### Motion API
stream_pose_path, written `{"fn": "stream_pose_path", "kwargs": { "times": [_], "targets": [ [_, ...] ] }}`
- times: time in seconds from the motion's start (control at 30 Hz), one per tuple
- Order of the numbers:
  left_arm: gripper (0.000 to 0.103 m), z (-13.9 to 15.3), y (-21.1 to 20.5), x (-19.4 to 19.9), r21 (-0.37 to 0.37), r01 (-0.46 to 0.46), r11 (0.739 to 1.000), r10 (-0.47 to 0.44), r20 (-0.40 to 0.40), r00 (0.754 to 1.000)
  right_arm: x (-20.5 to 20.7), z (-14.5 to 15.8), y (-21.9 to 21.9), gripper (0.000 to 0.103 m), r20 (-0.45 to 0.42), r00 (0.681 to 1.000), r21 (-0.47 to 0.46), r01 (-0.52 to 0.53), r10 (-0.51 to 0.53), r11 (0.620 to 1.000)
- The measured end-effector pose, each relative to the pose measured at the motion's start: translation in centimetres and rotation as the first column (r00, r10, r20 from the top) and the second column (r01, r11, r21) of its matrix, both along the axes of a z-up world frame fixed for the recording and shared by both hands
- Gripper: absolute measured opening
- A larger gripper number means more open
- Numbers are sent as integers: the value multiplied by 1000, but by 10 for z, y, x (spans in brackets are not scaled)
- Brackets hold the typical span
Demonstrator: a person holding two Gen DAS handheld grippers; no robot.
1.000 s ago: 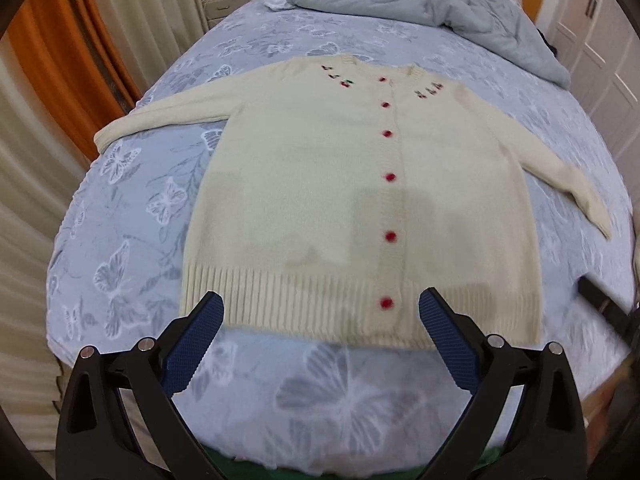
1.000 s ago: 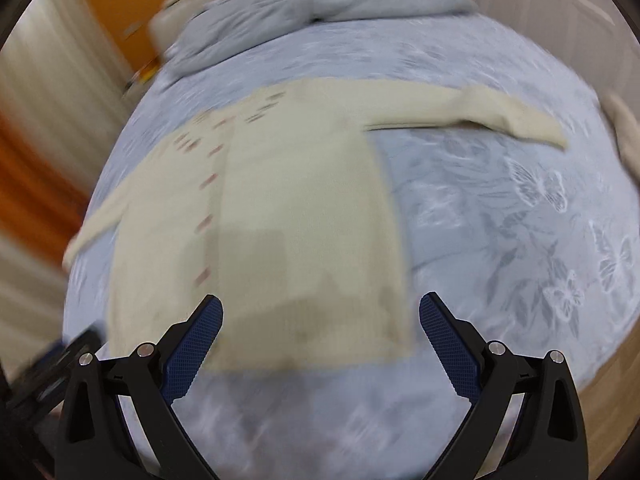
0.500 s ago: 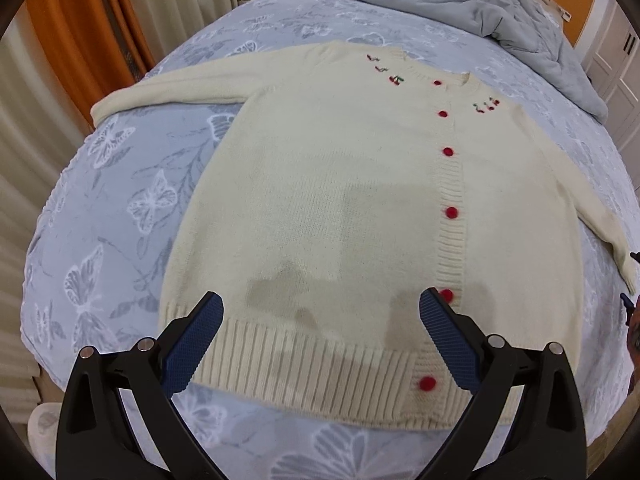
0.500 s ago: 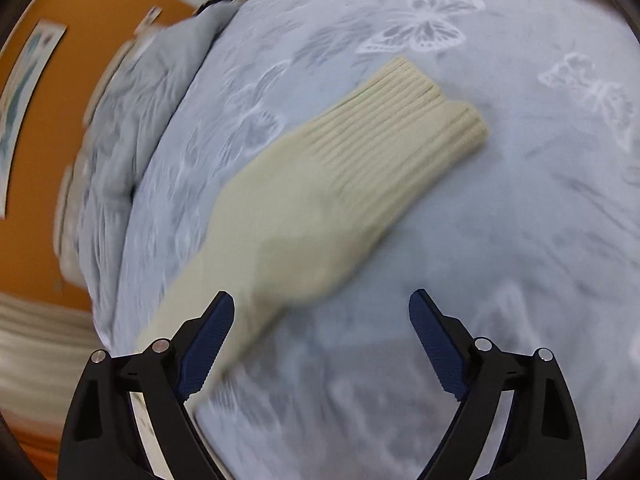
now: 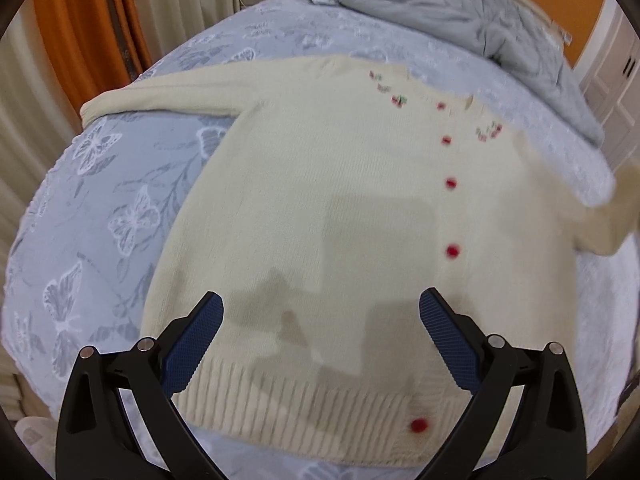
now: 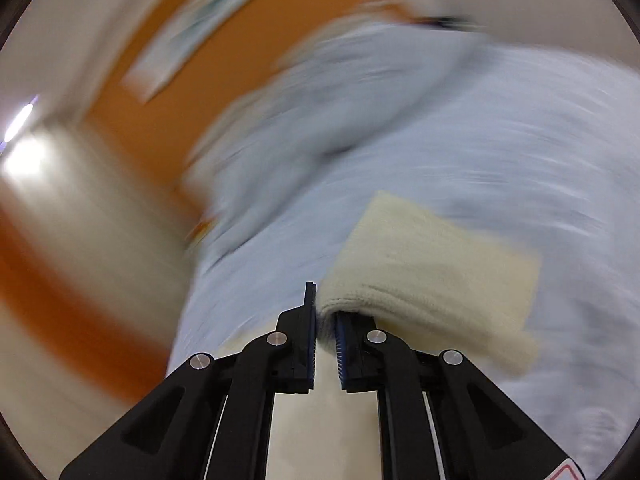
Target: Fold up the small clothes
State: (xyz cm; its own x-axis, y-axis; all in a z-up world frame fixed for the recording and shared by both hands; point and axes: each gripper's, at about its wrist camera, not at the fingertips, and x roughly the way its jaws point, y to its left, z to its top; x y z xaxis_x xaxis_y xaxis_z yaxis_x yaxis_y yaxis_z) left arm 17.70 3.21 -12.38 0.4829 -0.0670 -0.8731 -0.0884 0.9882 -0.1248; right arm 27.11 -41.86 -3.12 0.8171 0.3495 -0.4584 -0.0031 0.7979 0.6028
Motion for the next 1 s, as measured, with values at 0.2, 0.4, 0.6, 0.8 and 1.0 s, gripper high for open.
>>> {"fn": "stream_pose_path", "kwargs": {
  "times": [0.2,0.4,0.6,0.8,1.0],
  "targets": [
    [98,19,3,28,-165,-17,986,23,34,999,28,-33,139,47,-107,971,-257,-235,214,937],
    [98,22,-7,87,-274,19,961,6,89,996,-25,-88,81,50,-207,978,-100,-47,26,994],
    [97,-34,-26,174,-334,-80,939,81,-12,997,-32,-126,34,55,-325,937,-102,100,-128,990],
    [31,-68,-44,220,-232,-93,968,79,-67,995,4,-152,15,60,-365,899,-100,219,-241,971],
    [3,-20,-49,220,-210,34,977,-4,143,990,0,-122,9,2,-214,944,-99,234,-250,967]
  ]
}}
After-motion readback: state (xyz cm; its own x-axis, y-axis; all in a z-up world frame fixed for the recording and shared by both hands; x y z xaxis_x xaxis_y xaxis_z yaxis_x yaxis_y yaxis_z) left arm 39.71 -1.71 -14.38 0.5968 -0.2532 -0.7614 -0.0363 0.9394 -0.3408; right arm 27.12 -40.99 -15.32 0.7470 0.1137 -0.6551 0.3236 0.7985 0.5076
